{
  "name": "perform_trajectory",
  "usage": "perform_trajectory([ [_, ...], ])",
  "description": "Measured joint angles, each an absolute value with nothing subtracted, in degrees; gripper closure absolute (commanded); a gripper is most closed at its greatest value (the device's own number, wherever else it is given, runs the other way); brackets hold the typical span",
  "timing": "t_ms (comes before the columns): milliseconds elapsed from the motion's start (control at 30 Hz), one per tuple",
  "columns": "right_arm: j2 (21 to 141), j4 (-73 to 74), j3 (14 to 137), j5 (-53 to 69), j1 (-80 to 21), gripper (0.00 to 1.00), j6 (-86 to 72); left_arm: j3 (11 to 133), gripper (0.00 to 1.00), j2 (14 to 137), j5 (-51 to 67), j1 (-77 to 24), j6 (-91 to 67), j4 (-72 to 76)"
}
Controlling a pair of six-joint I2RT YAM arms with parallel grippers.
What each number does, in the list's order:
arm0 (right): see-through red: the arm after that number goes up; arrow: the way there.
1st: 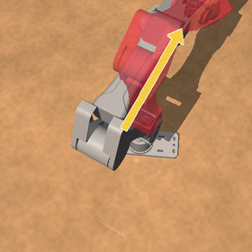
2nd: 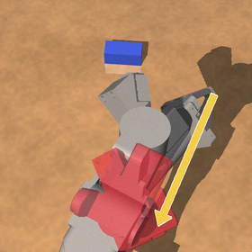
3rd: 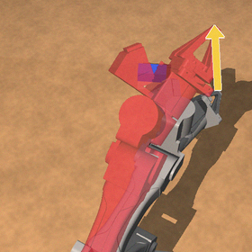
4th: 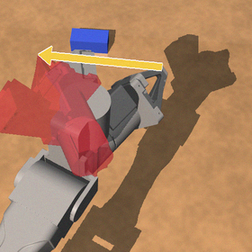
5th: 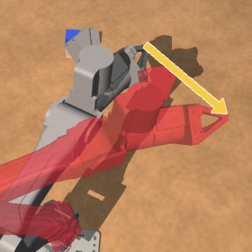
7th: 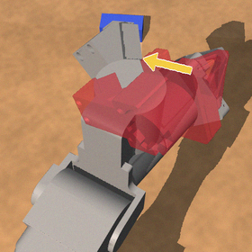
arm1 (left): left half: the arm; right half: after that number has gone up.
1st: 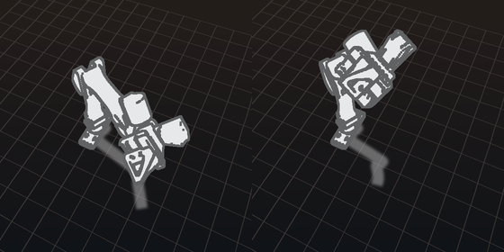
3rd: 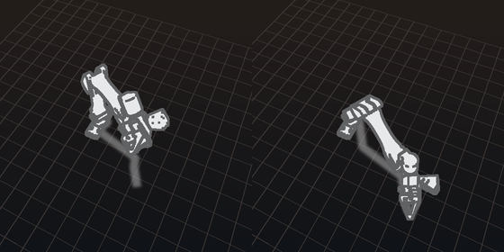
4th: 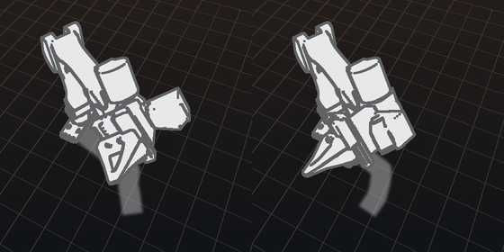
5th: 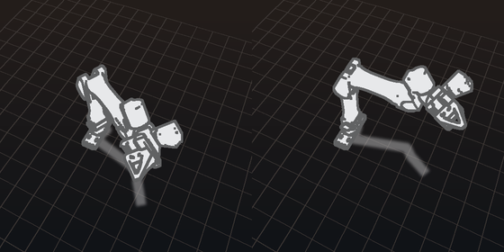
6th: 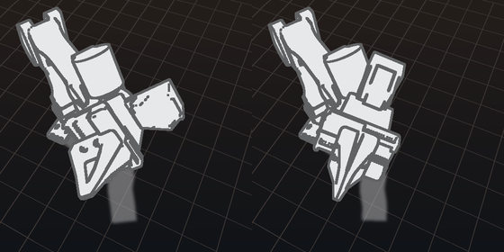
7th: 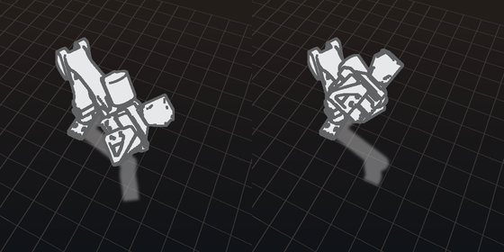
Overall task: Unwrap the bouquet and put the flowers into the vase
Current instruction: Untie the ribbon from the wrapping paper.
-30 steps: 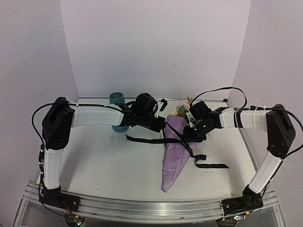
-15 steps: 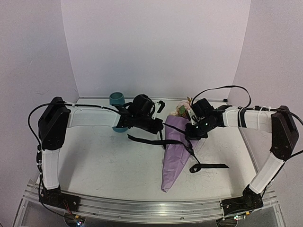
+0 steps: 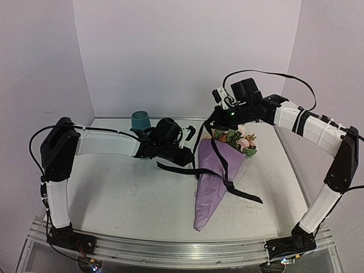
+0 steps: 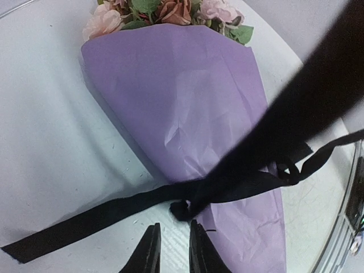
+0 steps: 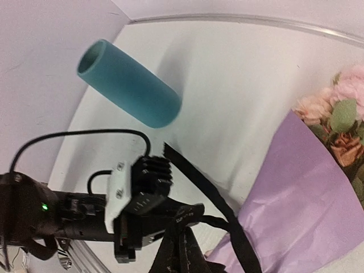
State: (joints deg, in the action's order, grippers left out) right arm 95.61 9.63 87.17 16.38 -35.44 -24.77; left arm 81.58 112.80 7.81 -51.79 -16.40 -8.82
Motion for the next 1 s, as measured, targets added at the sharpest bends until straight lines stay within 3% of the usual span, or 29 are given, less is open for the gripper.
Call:
perform_trajectory([
  [67, 95.7, 9.0, 88.3, 17.6, -35.4, 0.97, -24.9, 80.7, 0.54, 111.6, 7.4, -51.8, -16.6, -9.1],
  [167, 96.0, 9.0, 88.6, 18.9, -35.3, 0.97, -25.0, 79.7, 0.48, 110.5, 6.8, -51.8, -16.7, -9.3],
  [600, 99.4, 9.4, 88.6, 21.0, -35.3, 0.97, -26.7, 72.6, 0.45, 101.0, 11.7, -55.8, -22.5, -3.3],
  [1000, 99.4, 9.3, 88.6, 23.7, -35.4, 0.97, -30.2, 75.1, 0.41, 106.8, 10.9, -56.5, -29.6, 6.7],
])
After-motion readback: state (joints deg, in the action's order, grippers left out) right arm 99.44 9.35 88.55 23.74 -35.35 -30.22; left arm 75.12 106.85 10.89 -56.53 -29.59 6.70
